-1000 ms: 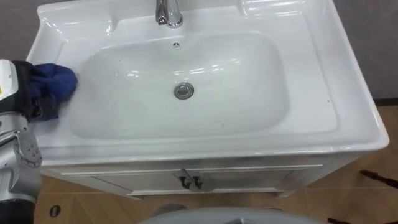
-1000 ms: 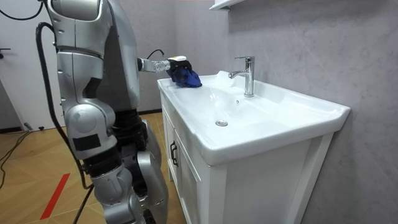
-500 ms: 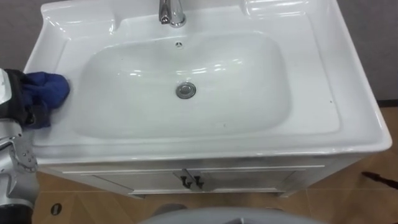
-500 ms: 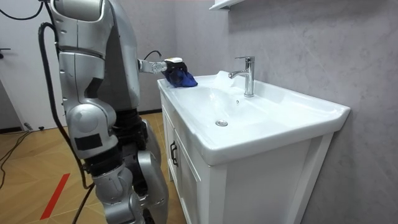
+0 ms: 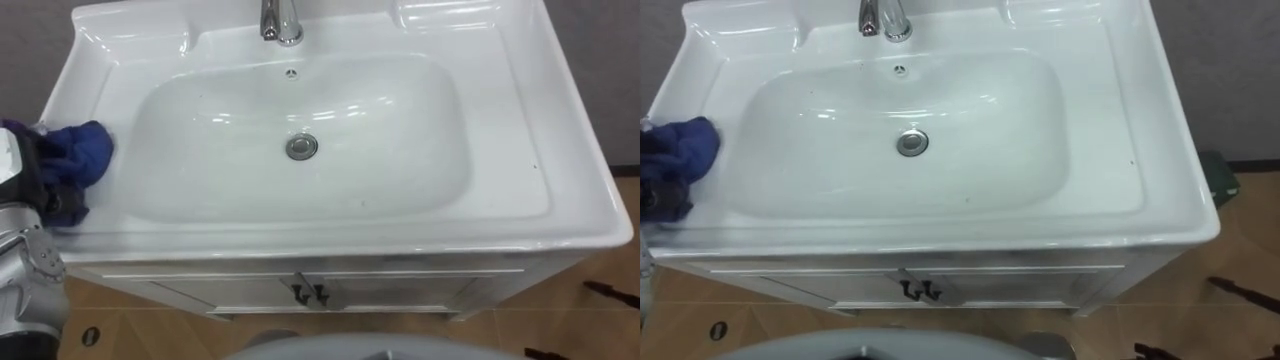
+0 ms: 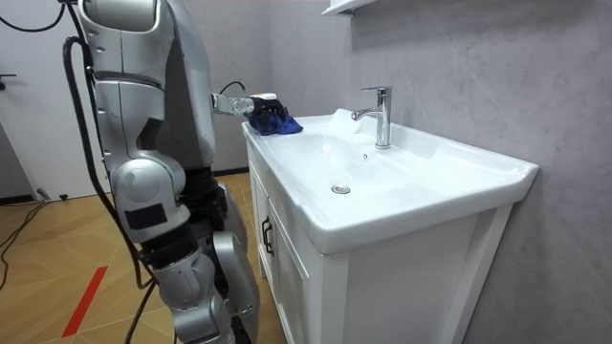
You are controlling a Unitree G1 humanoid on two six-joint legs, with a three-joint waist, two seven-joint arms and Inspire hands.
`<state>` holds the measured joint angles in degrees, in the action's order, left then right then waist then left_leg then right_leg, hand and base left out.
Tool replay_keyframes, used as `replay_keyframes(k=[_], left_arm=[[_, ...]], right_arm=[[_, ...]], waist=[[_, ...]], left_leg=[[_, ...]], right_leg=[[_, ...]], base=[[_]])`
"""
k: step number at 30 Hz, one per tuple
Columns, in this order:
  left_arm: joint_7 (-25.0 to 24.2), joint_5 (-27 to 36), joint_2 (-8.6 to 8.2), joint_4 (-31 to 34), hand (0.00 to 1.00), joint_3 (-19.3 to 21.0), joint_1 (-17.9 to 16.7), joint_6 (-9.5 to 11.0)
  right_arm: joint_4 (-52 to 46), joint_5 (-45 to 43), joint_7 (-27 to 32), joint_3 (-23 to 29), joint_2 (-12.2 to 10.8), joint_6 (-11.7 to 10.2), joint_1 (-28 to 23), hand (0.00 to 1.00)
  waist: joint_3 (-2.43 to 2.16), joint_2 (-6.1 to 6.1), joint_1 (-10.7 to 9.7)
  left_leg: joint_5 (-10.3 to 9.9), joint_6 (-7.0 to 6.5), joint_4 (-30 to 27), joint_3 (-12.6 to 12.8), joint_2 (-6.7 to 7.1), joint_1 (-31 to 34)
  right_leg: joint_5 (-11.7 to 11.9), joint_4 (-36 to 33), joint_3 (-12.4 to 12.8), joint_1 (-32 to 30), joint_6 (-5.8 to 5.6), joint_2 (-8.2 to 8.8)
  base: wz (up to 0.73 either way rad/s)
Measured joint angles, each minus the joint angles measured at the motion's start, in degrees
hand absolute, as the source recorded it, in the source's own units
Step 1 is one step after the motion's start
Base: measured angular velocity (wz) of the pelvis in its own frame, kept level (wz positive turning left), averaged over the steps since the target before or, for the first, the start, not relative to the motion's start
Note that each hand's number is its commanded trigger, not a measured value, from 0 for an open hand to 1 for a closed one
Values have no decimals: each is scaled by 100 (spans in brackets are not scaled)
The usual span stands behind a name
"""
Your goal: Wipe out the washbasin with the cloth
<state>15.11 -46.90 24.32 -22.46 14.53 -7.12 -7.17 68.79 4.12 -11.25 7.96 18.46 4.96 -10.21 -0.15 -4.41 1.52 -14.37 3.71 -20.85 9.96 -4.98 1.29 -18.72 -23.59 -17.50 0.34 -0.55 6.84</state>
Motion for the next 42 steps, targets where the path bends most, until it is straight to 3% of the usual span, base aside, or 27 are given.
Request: replay_keyframes(k=[5,12,19,28,36,42], left_arm=[[0,271,-22,47,0,0,9,24],[17,1316,-34,332,0,1,8,148],[24,2252,-47,889,0,0,12,361],[44,2700,-77,1601,0,0,13,545],[43,2887,-78,1617,0,0,31,594],[47,2875,-65,1736,0,154,210,598]], right_arm=[[0,10,4,1,-2,-15,-2,0],[-7,-4,126,4,-23,-143,-21,0],[-1,12,191,-9,-68,-192,10,0],[35,36,185,-10,-99,-190,-39,0],[122,31,206,-17,-116,-187,12,0],[231,-12,247,3,-119,-176,-4,0]], waist=[[-3,-4,-10],[-4,-33,-16],[37,-32,-134],[43,-34,-186],[55,-28,-286],[52,-69,-177]], left_leg=[[5,-1,-16,-26,1,1],[25,-13,16,-84,27,-54],[32,-27,48,-133,74,-49],[33,-27,173,-153,73,-112],[32,-26,233,-234,77,-197],[32,-26,211,-239,75,-174]], right_leg=[[0,-1,-19,23,0,0],[12,81,-21,109,-28,-6],[56,217,-50,191,-95,0],[92,382,-103,306,-102,-44],[112,506,-168,469,-104,-80],[121,502,-137,426,-105,-80]], base=[[2],[2],[4],[0],[5],[-1]])
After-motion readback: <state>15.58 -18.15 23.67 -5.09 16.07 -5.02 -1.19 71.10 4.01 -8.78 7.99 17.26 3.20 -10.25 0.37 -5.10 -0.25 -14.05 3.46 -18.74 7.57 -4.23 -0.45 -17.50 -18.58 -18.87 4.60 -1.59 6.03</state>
